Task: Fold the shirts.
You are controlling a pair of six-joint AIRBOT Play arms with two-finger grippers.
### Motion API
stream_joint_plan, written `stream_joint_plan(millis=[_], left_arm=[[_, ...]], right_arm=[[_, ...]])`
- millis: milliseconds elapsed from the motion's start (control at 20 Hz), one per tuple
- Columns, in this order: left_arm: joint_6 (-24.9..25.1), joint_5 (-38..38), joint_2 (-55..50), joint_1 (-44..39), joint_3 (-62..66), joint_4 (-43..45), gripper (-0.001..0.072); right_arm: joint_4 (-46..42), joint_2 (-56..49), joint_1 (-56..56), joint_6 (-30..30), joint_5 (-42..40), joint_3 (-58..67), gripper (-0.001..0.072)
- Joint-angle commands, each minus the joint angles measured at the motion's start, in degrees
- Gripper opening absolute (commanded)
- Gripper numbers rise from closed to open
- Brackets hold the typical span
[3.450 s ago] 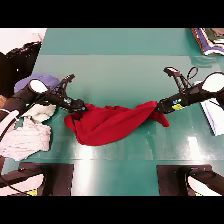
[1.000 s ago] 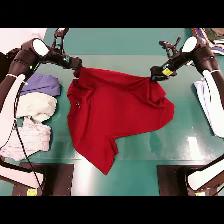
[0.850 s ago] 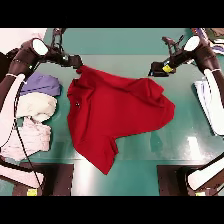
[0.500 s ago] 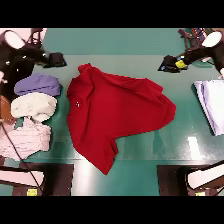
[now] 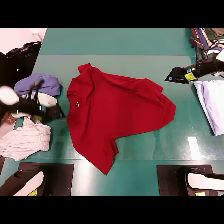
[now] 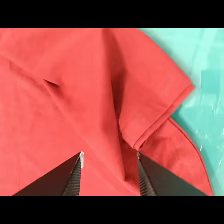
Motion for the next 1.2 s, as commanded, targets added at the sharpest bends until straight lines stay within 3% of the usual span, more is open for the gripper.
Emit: stream_joint_plan(millis=[0,400,500,750,1000,1050,1100,1150], left_arm=[[-2.34,-3.32,8.90,0.04,-12.13,-4.37,0.0501],[0.96,-0.17,9.11,0.02,-21.88,-9.88,0.0501],[4.02,1.97,9.11,0.04,-22.95,-13.84,0.0501],[4.85,5.44,9.11,0.02,-23.61,-14.62,0.0500],[2.64,12.26,9.11,-11.58,-23.61,-14.40,0.0498],[1.29,13.18,9.11,-12.11,-23.61,-14.23,0.0390],[1.42,13.68,9.11,-12.09,-23.39,-14.19,0.0109],[1.88,14.05,9.11,-12.09,-22.91,-14.05,0.0030]], right_arm=[[0.04,2.80,-0.04,-0.33,-2.47,-3.96,0.0408],[0.50,2.80,-0.04,-0.31,-2.78,-3.93,0.0408],[0.50,2.80,-0.04,-0.31,-2.91,-3.93,0.0408],[0.50,2.80,-0.04,-0.26,-3.56,-3.93,0.0408],[0.46,2.80,-0.26,0.24,-3.85,-3.93,0.0407],[0.48,2.80,-0.76,0.24,-3.43,-3.93,0.0408],[0.46,2.80,-1.51,0.22,-2.14,-3.93,0.0408],[0.28,2.80,-2.47,0.22,0.00,-3.93,0.0408]])
